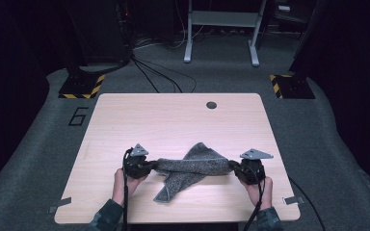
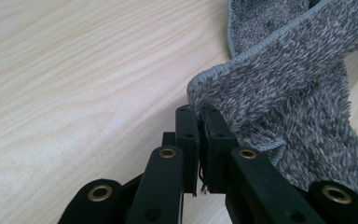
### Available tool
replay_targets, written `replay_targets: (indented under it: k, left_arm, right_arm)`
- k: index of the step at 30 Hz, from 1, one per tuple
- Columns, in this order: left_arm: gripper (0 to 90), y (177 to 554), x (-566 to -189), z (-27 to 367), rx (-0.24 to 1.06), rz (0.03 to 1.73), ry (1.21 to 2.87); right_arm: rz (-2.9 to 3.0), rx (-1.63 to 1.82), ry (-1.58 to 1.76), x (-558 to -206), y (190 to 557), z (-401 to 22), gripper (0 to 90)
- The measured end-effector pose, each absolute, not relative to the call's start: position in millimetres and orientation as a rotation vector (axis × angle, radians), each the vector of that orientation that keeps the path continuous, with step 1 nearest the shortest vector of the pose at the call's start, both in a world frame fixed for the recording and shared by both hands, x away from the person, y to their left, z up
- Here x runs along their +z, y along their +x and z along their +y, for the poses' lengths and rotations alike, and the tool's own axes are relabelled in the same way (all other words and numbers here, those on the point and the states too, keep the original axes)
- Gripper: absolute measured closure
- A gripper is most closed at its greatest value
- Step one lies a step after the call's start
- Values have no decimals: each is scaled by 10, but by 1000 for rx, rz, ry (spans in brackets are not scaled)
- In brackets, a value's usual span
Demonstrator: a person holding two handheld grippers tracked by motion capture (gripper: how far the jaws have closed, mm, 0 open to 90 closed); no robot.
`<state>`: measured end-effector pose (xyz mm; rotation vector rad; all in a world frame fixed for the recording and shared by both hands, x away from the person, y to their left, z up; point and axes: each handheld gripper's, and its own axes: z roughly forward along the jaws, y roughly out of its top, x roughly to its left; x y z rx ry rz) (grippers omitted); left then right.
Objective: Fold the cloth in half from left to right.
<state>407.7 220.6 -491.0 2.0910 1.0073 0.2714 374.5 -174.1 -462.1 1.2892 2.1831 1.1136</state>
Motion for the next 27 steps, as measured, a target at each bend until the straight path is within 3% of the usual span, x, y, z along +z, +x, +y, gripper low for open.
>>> replay_targets:
  k: [11, 17, 21, 23, 25, 27]
  left_arm:
    - [868, 4233, -4970, 2243, 230, 1045, 2081]
    - [872, 4519, -4951, 2248, 245, 1066, 2108]
    - [874, 4759, -4801, 2206, 347, 1063, 2152]
    - [875, 4900, -4666, 2177, 407, 1065, 2149]
    - [875, 5028, -4480, 2173, 451, 1061, 2126]
    - [875, 5149, -4153, 2186, 524, 1052, 2081]
  right_arm:
    - [2191, 1115, 1304, -4647, 3949, -1708, 886]
    - [2210, 1078, 1311, -4653, 4318, -1650, 890]
    - [2214, 1050, 1318, -4569, 4661, -1603, 890]
    - [2176, 1040, 1283, -4340, 4915, -1555, 890]
    - [2162, 1052, 1274, -4256, 4969, -1540, 891]
    - [2101, 1070, 1233, -3941, 5077, -1500, 891]
